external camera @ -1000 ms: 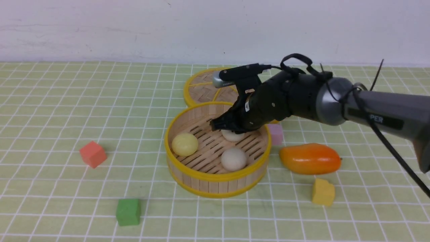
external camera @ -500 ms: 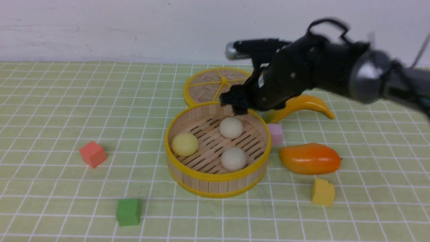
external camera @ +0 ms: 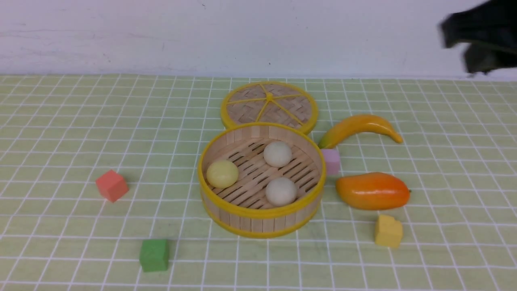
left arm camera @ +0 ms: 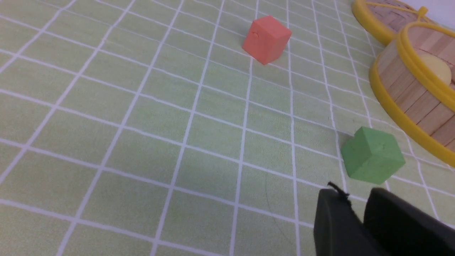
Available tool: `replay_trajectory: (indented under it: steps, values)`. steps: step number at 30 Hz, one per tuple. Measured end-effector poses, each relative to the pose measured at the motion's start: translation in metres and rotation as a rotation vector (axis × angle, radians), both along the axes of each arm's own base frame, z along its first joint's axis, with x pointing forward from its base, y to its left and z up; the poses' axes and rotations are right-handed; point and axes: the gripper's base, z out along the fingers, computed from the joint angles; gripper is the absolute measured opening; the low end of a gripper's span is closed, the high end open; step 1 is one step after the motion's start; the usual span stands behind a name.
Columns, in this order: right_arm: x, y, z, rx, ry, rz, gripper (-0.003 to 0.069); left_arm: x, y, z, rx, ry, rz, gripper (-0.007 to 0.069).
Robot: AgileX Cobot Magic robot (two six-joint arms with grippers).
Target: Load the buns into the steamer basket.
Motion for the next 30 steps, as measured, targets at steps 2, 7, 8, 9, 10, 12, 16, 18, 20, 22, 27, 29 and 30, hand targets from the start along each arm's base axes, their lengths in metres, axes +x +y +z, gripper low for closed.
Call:
replay_trajectory:
  steps: [2, 7, 8, 9, 10, 12, 16, 18, 20, 22, 27, 29, 30]
  values:
    - [-0.029, -0.014, -0.008, 0.021, 0.018, 0.010, -0.0017, 0.000, 0.000, 0.000, 0.000, 0.000, 0.000, 0.0126]
    - [-0.080, -0.041, -0.037, 0.057, 0.014, 0.030, -0.0021, 0.000, 0.000, 0.000, 0.000, 0.000, 0.000, 0.0126]
    - [-0.087, -0.044, -0.042, 0.061, 0.010, 0.031, -0.0021, 0.000, 0.000, 0.000, 0.000, 0.000, 0.000, 0.0126]
    - [-0.094, -0.049, -0.047, 0.070, -0.003, 0.034, -0.0021, 0.000, 0.000, 0.000, 0.000, 0.000, 0.000, 0.0126]
    - [-0.109, -0.056, -0.056, 0.091, -0.014, 0.032, -0.0021, 0.000, 0.000, 0.000, 0.000, 0.000, 0.000, 0.0126]
    - [-0.129, -0.067, -0.068, 0.121, -0.029, 0.031, -0.0021, 0.000, 0.000, 0.000, 0.000, 0.000, 0.000, 0.0128]
    - [-0.167, -0.086, -0.087, 0.185, -0.057, 0.037, -0.0020, 0.000, 0.000, 0.000, -0.001, 0.000, 0.000, 0.0130]
    - [-0.188, -0.096, -0.096, 0.221, -0.075, 0.046, -0.0019, 0.000, 0.000, 0.000, -0.001, 0.000, 0.000, 0.0131]
    - [-0.198, -0.101, -0.100, 0.238, -0.088, 0.051, -0.0018, 0.000, 0.000, 0.000, -0.001, 0.000, 0.000, 0.0131]
    - [-0.216, -0.111, -0.105, 0.281, -0.155, 0.061, -0.0017, 0.000, 0.000, 0.000, -0.001, 0.000, 0.000, 0.0133]
    - [-0.241, -0.126, -0.110, 0.341, -0.264, 0.071, -0.0013, 0.000, 0.000, 0.000, -0.001, 0.000, 0.000, 0.0137]
    - [-0.247, -0.129, -0.111, 0.355, -0.290, 0.073, -0.0012, 0.000, 0.000, 0.000, -0.001, 0.000, 0.000, 0.0137]
    - [-0.250, -0.131, -0.112, 0.360, -0.304, 0.069, -0.0010, 0.000, 0.000, 0.000, -0.001, 0.000, 0.000, 0.0139]
